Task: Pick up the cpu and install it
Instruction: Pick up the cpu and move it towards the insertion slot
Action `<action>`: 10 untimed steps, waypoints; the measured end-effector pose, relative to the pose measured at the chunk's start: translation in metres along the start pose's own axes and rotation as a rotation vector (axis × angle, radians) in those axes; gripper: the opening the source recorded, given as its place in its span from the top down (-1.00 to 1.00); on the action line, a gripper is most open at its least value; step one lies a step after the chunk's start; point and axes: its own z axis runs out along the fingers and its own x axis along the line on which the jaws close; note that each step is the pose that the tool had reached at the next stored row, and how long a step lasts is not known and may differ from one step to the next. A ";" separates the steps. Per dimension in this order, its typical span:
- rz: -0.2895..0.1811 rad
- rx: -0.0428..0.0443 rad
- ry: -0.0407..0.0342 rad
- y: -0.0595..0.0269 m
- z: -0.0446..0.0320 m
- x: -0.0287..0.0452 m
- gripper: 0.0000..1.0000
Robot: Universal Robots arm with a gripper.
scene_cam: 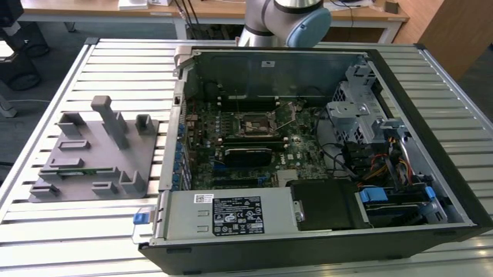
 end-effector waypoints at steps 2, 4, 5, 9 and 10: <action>0.000 0.0000 0.0001 0.0000 0.0001 -0.0029 -0.06; 0.000 0.0000 0.0001 0.0000 0.0004 -0.0055 -0.06; 0.000 0.0000 0.0001 0.0000 0.0005 -0.0068 -0.06; 0.000 0.0000 0.0000 0.0001 0.0009 -0.0127 -0.06; 0.000 0.0000 0.0000 0.0001 0.0010 -0.0142 -0.06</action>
